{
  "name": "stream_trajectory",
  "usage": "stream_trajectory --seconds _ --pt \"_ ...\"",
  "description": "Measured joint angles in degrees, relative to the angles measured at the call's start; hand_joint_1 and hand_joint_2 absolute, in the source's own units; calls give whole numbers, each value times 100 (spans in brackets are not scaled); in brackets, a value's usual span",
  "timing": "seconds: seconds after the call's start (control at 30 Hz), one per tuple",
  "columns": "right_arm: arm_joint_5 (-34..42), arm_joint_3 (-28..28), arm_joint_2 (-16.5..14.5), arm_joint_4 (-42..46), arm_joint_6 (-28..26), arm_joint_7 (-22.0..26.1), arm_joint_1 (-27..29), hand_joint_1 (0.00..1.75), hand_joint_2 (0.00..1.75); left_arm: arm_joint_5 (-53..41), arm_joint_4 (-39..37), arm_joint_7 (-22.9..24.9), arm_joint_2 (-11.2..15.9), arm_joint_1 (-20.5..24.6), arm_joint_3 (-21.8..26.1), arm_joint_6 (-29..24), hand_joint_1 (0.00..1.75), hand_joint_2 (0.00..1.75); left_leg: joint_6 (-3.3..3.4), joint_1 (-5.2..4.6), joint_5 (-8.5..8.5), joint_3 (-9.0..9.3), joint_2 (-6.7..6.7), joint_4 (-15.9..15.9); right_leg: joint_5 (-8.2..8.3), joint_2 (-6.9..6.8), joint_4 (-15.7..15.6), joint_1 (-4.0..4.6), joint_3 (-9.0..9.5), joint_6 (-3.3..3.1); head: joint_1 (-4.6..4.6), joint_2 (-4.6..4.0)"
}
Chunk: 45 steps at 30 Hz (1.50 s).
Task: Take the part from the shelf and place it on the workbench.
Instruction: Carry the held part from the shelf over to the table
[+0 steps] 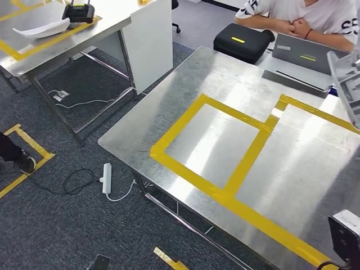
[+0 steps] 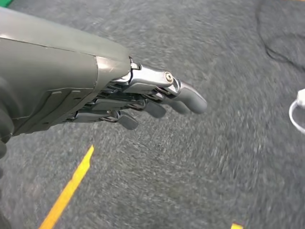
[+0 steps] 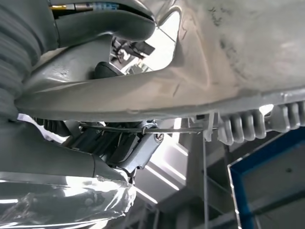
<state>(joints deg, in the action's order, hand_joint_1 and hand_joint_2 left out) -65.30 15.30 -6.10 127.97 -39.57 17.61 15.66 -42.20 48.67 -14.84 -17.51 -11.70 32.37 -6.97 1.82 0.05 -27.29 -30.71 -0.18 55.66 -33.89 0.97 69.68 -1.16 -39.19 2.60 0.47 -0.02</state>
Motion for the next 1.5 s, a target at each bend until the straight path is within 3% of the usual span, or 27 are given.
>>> stream_trajectory --seconds 0.03,0.07,0.1,0.17,0.23,0.33,0.4,0.47,0.5,0.57,0.6,0.63,0.7,0.77,0.83,0.87,0.93,1.0,1.03,1.1,1.13,1.2,1.27,1.33,1.4,1.43,1.5 --pt "-7 -54 34 -18 1 -34 1 175 175 7 -20 0 4 0 -1 -1 0 175 3 -4 -4 -1 77 2 -89 -30 263 -2 -109 16 -2 0" --pt "-6 -95 59 -33 1 -71 5 175 175 15 -35 0 8 2 -3 -1 0 175 2 -5 -8 -1 145 5 -70 -49 326 -4 -119 30 0 0" --pt "-2 -126 78 -45 1 -106 9 175 175 23 -48 0 9 6 -8 -2 0 175 -5 -5 -13 3 206 8 55 -77 152 -6 -9 38 1 0" --pt "6 -170 108 -58 -1 -147 10 175 175 35 -64 0 10 14 -19 -2 0 175 -40 -12 -36 24 309 18 385 -257 -633 2 438 38 3 0" --pt "11 -213 127 -63 -2 -156 0 175 175 43 -72 0 15 18 -24 -5 0 175 -95 -46 -68 32 399 58 533 -400 -1196 26 756 -13 0 0" --pt "16 -257 137 -69 -2 -159 21 175 175 51 -75 0 28 36 -27 -14 0 175 -159 -62 -102 40 506 96 540 -297 -1253 37 775 -102 -4 0" --pt "16 -265 138 -69 -2 -160 32 175 175 54 -77 0 32 48 -36 -16 0 175 -220 -38 -266 -20 365 278 559 -208 -1258 17 766 -160 -18 0" --pt "14 -283 142 -69 -2 -159 27 175 175 57 -84 0 36 51 -41 -17 0 175 -268 -14 -628 -280 148 882 573 -122 -1262 6 756 -204 -36 0" --pt "13 -292 144 -70 -2 -159 27 175 175 61 -91 0 38 50 -42 -18 0 175 -277 -8 -806 -461 101 1275 577 -72 -1261 8 749 -217 -38 0" --pt "7 -307 154 -79 -2 -164 29 175 175 68 -112 0 46 43 -43 -18 0 175 -274 -6 -915 -699 87 1757 582 47 -1258 15 742 -226 -38 0" --pt "-2 -321 161 -89 -2 -174 31 175 175 72 -123 0 52 41 -45 -18 0 175 -258 -6 -798 -692 82 1710 584 118 -1254 18 742 -227 -37 0" --pt "-17 -342 170 -101 -2 -190 33 175 175 75 -131 0 59 41 -49 -19 0 175 -232 -6 -593 -597 50 1472 585 190 -1251 21 745 -226 -37 0" --pt "-82 -411 206 -127 -2 -261 28 175 175 92 -147 0 75 47 -57 -24 0 175 -153 -2 -162 -309 -209 764 587 320 -1235 29 735 -213 -35 0" --pt "-223 -542 301 -165 -1 -416 8 175 175 128 -169 1 94 58 -80 -39 0 175 -109 9 -38 -137 -452 309 603 436 -1210 27 676 -168 -34 0" --pt "-408 -744 444 -225 1 -651 -5 175 175 175 -193 6 111 73 -133 -73 0 175 -98 18 -66 -106 -415 190 636 563 -1212 12 605 -96 -37 0" --pt "-489 -858 522 -261 1 -777 -6 175 175 203 -202 11 121 84 -167 -89 0 175 -81 25 -52 -104 -349 168 630 557 -1199 9 567 -63 -36 0" --pt "-607 -1115 707 -347 1 -998 -59 175 175 257 -223 20 138 102 -244 -112 0 175 -36 41 -20 -91 -206 110 456 351 -939 27 409 -14 1 0" --pt "-667 -1426 913 -473 1 -1189 -167 175 175 316 -263 37 160 112 -325 -128 0 175 -13 31 -14 -90 -54 99 107 65 -272 38 96 16 40 0" --pt "-681 -1601 1016 -552 1 -1277 -218 175 175 347 -288 47 177 113 -368 -138 0 175 -7 23 -16 -91 28 101 -28 -1 77 36 -61 30 43 0" --pt "-689 -1916 1187 -698 1 -1412 -274 175 175 391 -328 60 209 121 -446 -155 0 175 -4 15 -21 -91 167 103 -18 -61 303 32 -141 49 44 0" --pt "-689 -2034 1249 -755 1 -1449 -287 175 175 401 -342 61 222 129 -480 -161 0 175 -7 15 -24 -87 221 105 139 -92 68 30 -5 49 44 0" --pt "-691 -2191 1329 -832 0 -1477 -319 175 175 415 -359 61 237 145 -534 -168 0 175 -32 0 -37 -73 302 111 453 -266 -730 45 437 33 46 0" --pt "-693 -2300 1384 -879 -1 -1485 -360 175 175 420 -366 61 249 156 -572 -173 0 175 -76 -34 -46 -67 363 126 570 -387 -1221 67 711 -22 39 0" --pt "-695 -2383 1429 -910 -2 -1492 -375 175 175 425 -372 61 261 163 -588 -175 0 175 -119 -50 -43 -64 426 133 577 -324 -1257 74 720 -88 33 0" --pt "-697 -2439 1456 -925 -2 -1497 -379 175 175 427 -375 61 272 167 -603 -177 0 175 -184 -33 -116 -77 376 192 602 -243 -1263 59 708 -151 26 0" --pt "-699 -2461 1466 -929 -2 -1498 -389 175 175 427 -377 61 275 169 -610 -178 0 175 -217 -20 -236 -135 295 344 615 -202 -1269 48 705 -185 19 0" --pt "-703 -2502 1478 -940 -2 -1498 -408 175 175 428 -387 62 282 165 -619 -179 0 175 -257 0 -629 -427 126 1026 630 -113 -1271 42 693 -232 4 0"
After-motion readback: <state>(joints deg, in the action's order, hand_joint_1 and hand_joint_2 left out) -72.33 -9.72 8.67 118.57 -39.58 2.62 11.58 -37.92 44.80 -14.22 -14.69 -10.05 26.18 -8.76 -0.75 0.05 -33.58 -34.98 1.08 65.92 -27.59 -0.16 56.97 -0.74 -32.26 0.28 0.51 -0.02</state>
